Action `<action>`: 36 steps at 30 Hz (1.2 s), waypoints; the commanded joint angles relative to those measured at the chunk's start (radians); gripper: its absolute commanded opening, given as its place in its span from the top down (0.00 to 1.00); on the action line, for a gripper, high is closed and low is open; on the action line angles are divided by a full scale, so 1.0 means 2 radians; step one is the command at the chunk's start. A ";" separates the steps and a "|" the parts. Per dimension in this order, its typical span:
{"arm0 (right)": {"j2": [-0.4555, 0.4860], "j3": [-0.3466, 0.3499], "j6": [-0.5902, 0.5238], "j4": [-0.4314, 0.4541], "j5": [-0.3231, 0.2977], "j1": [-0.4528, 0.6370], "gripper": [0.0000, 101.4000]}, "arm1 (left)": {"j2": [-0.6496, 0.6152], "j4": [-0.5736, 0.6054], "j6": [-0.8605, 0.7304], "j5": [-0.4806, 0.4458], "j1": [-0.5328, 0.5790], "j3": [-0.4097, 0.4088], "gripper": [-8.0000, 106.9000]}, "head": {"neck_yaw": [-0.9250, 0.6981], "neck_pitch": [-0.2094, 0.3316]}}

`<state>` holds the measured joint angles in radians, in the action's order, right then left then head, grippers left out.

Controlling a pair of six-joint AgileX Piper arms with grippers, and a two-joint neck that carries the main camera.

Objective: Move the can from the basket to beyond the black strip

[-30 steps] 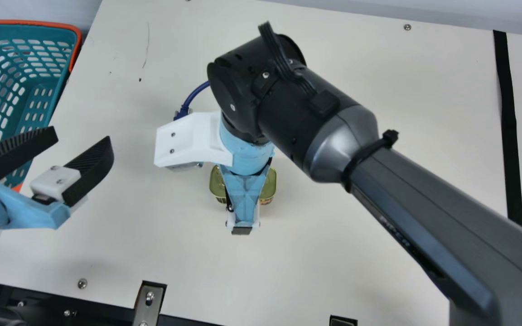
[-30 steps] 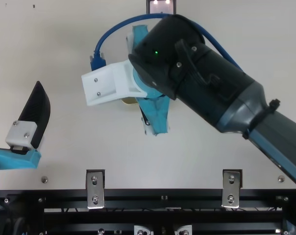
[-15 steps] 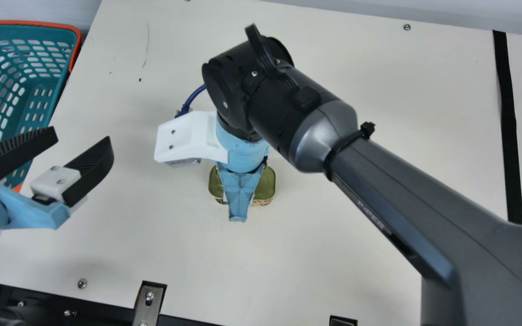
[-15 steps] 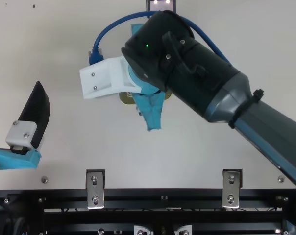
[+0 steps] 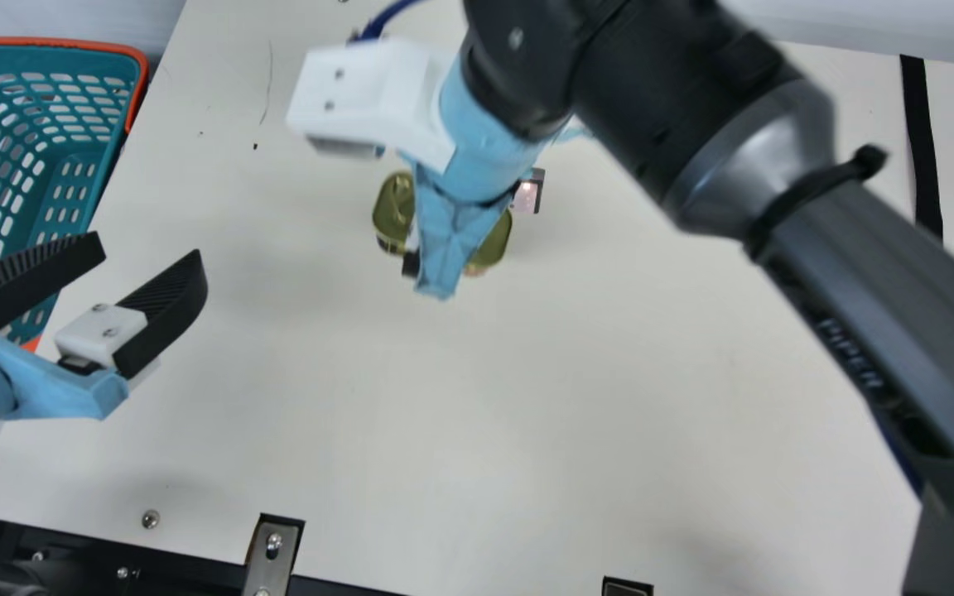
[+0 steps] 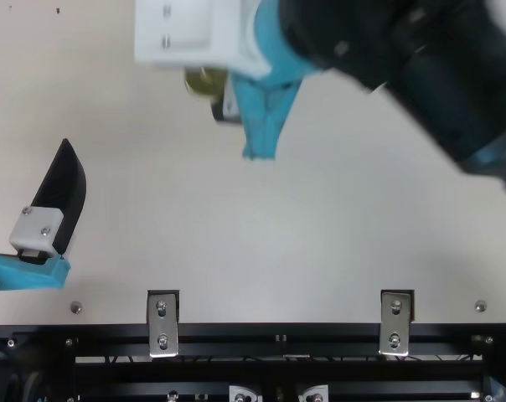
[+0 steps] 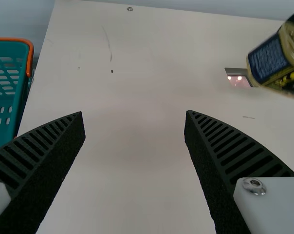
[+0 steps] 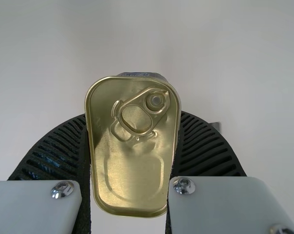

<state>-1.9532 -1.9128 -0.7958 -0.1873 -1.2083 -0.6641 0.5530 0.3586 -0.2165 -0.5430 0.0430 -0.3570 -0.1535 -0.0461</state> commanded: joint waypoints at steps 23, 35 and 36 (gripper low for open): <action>0.090 0.227 -0.218 -0.385 0.295 0.114 1.00 | 0.000 0.000 0.000 0.000 0.000 0.000 0.15 | 0.001 0.002; 0.077 0.303 -0.430 -0.628 0.224 0.188 1.00 | 0.000 0.000 0.000 0.000 0.000 0.000 0.15 | 0.001 0.002; 0.074 0.308 -0.439 -0.632 0.218 0.192 1.00 | 0.000 0.000 0.000 0.000 0.000 0.000 0.15 | 0.001 0.002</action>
<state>-1.8015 -1.3109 -1.5848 -1.3389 -0.7244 -0.2915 0.5530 0.3586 -0.2165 -0.5430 0.0430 -0.3570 -0.1535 -0.0461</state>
